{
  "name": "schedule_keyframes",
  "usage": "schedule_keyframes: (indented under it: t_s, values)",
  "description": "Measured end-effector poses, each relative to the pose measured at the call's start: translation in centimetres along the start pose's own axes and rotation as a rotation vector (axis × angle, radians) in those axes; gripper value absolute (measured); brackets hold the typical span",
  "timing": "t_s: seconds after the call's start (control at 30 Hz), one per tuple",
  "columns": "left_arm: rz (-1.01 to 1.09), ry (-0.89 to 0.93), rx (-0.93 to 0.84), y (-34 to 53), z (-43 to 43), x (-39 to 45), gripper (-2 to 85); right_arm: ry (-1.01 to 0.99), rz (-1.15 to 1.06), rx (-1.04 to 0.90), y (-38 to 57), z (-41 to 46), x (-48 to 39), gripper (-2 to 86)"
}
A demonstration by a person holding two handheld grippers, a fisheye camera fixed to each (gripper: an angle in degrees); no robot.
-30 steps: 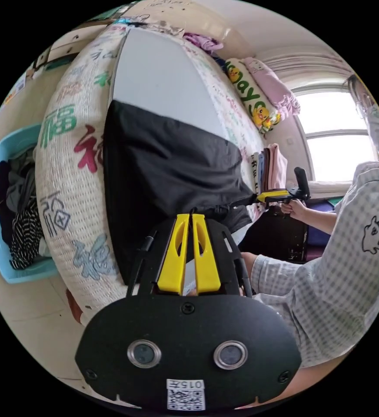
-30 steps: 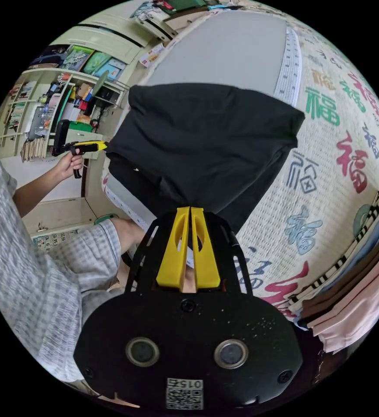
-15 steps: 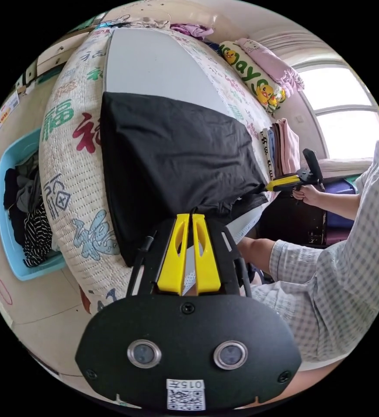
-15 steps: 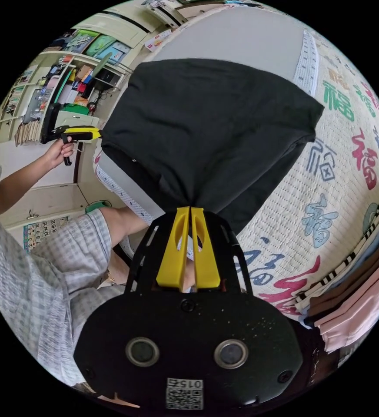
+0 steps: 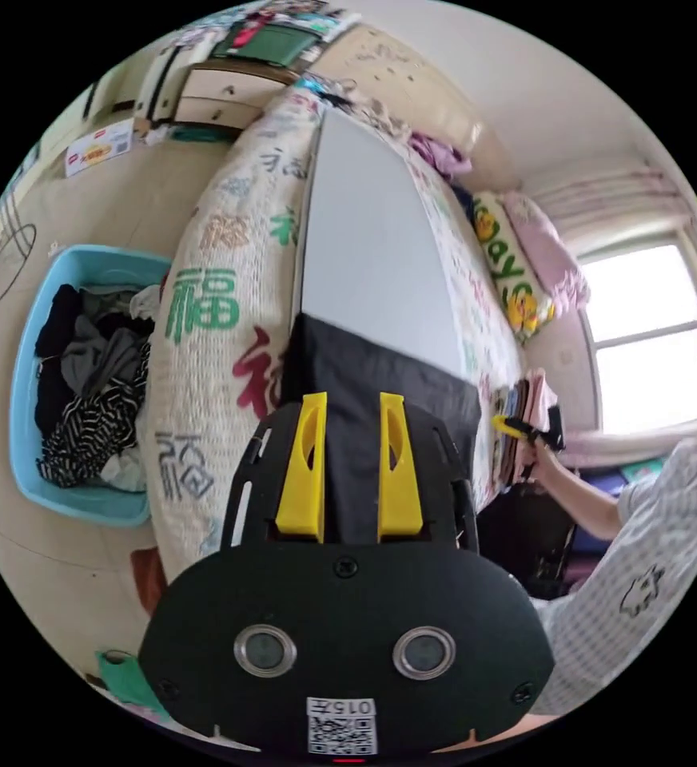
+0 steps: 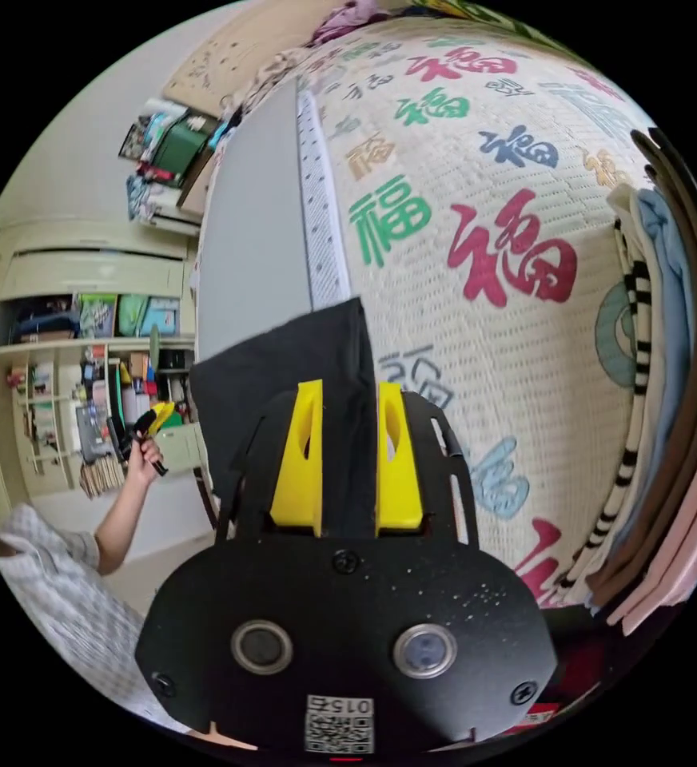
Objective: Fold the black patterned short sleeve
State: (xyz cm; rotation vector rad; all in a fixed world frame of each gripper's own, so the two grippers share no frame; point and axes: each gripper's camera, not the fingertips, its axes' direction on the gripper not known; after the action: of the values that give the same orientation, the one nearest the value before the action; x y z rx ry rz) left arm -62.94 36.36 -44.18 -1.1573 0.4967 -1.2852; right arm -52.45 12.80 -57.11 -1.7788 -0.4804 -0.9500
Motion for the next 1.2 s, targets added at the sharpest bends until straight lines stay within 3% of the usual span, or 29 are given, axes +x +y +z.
schedule_keyframes:
  t_s: [0.2,0.33,0.67,0.83,1.0,1.2]
  values:
    - [-0.175,0.019,-0.063,-5.0,6.1,-2.8,8.3,-0.036,0.076,-0.006,-3.7,4.3,-2.7,7.7]
    - [-0.088,-0.073,-0.138,-6.3,7.8,-1.4,0.7,0.036,0.083,-0.036,-4.5,5.5,-5.6,2.4]
    - [-0.029,-0.157,-0.082,-6.5,8.0,1.3,0.3,0.172,-0.002,-0.017,-6.8,3.9,-14.7,5.0]
    - [0.205,-0.325,-0.127,0.0,7.0,8.6,2.7,0.247,-0.274,-0.089,1.6,3.2,-21.9,5.9]
    - [0.308,-0.191,-0.362,8.3,11.7,13.5,4.7,0.172,-0.511,-0.372,11.8,10.5,-29.8,7.3]
    - [0.349,-0.253,-0.543,13.6,16.7,15.1,8.3,0.371,-0.724,-0.479,15.9,15.9,-33.9,8.6]
